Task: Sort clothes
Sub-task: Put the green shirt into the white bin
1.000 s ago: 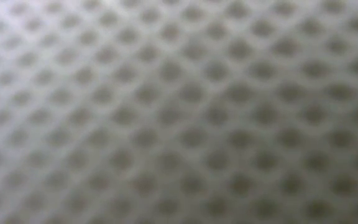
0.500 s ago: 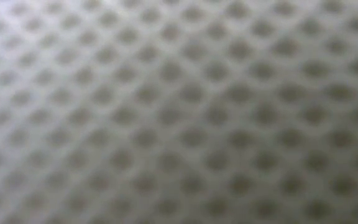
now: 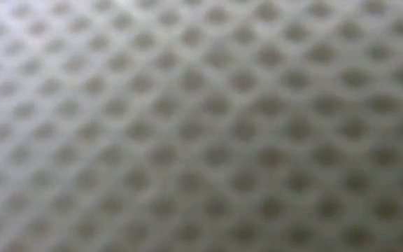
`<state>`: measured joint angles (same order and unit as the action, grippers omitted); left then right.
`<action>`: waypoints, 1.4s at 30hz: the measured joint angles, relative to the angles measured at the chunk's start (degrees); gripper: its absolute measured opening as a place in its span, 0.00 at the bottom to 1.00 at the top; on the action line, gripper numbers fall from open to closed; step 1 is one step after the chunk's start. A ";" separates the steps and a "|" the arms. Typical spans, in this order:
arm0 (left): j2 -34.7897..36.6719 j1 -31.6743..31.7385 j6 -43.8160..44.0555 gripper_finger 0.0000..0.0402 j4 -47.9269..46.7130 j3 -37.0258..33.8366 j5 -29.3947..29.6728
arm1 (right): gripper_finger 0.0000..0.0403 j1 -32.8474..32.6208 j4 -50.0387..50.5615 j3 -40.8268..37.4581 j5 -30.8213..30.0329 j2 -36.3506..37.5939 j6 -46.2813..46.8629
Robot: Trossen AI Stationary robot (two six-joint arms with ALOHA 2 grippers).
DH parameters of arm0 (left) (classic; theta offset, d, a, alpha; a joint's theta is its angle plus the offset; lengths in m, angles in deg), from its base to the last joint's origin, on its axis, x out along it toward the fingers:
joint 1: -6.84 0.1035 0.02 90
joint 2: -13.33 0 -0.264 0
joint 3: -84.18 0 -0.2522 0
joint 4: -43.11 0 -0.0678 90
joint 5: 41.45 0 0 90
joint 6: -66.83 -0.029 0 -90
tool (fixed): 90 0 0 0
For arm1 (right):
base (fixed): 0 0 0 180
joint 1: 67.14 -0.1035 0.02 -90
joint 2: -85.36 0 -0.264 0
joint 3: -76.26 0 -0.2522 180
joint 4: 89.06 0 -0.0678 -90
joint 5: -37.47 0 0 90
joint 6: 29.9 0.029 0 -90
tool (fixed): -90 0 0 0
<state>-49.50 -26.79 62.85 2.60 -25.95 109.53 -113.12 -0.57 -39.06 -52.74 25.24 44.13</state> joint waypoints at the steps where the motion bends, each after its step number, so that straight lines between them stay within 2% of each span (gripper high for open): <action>1: 0.00 0.00 0.01 0.00 0.06 0.01 -0.01 | 0.61 -0.36 0.04 0.00 0.24 0.00 0.69; 18: 0.00 0.00 1.32 0.00 0.12 0.01 -0.01 | 0.51 -0.89 -4.56 -9.81 0.71 -0.79 3.86; 24: 0.00 0.00 1.41 0.00 0.13 0.01 -0.03 | 0.36 -0.89 -4.95 -9.88 0.65 -1.18 3.49; 31: 0.00 0.00 1.50 0.00 0.11 0.01 -0.03 | 0.06 -0.89 -5.11 -9.88 0.48 -1.18 3.03; 38: 0.00 0.00 1.21 0.00 0.11 0.01 -0.03 | 0.03 -0.89 -4.15 -9.23 0.15 -1.18 2.32; 42: 0.00 0.00 0.37 0.00 0.34 0.01 -0.03 | 0.03 -0.89 0.48 -4.75 -1.02 -1.07 2.26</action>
<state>-49.50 -26.79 63.22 2.94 -25.94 109.50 -114.01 -0.09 -43.81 -53.76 24.17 46.39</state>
